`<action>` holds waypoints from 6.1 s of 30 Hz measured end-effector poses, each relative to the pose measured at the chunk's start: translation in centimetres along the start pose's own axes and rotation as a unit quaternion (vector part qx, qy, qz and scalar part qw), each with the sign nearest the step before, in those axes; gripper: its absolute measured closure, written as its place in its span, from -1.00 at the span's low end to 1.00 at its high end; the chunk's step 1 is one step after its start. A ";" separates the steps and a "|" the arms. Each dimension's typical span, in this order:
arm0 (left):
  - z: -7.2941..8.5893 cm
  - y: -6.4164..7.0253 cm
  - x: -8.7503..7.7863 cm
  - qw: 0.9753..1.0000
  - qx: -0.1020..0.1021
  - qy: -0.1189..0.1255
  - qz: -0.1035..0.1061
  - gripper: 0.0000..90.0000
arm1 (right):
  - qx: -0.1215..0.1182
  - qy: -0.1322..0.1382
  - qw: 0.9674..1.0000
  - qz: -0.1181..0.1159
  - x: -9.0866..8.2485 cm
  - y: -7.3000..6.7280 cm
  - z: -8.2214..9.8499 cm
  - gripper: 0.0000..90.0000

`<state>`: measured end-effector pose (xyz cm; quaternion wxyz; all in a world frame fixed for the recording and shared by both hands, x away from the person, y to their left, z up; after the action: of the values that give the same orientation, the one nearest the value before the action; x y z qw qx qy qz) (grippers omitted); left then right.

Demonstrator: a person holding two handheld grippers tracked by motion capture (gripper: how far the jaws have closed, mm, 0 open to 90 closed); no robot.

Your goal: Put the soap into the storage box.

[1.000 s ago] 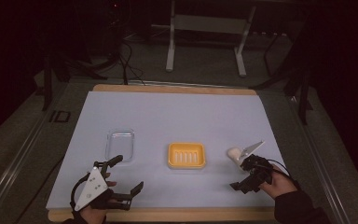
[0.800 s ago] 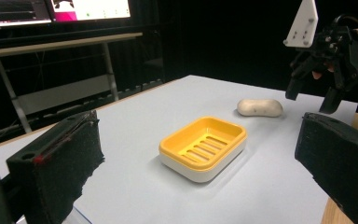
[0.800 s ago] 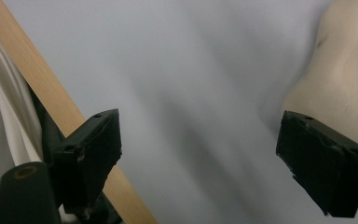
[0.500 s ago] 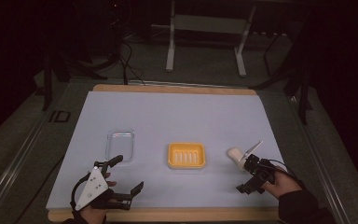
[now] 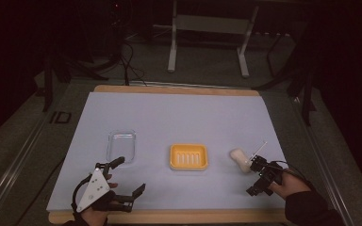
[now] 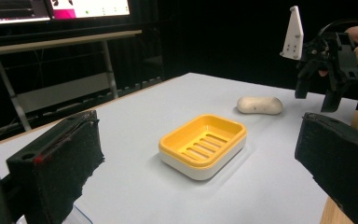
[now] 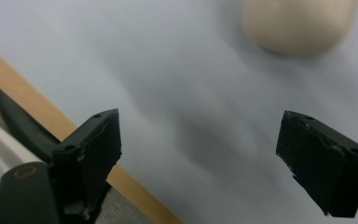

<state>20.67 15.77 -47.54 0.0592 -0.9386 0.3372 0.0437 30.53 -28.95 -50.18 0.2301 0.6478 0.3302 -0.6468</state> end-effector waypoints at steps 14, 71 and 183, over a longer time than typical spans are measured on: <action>0.0 0.1 0.1 1.000 0.003 -0.003 0.002 -0.98 | 0.048 -0.037 0.998 0.005 -0.2 2.4 0.2 -0.72; 0.0 0.2 0.1 1.000 -0.001 -0.004 0.011 -0.98 | 0.057 0.180 0.982 0.020 0.2 4.5 -5.4 -0.70; 0.2 0.2 0.2 1.000 0.002 -0.010 0.011 -0.98 | -0.206 0.145 0.968 0.011 -4.8 3.0 -9.2 0.11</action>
<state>20.67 15.49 -47.76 0.0645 -0.9340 0.3472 0.0533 39.23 -24.91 -45.33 0.3158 0.6766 0.4791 -0.4615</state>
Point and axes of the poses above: each handheld gripper's, and its own axes: x roughly forward along the jaws, z roughly out of its underside, y roughly to its right, the point moved 3 cm from there along x, roughly forward along the jaws, and after that the axes turned 5 degrees about -z, right-handed, at the moved point
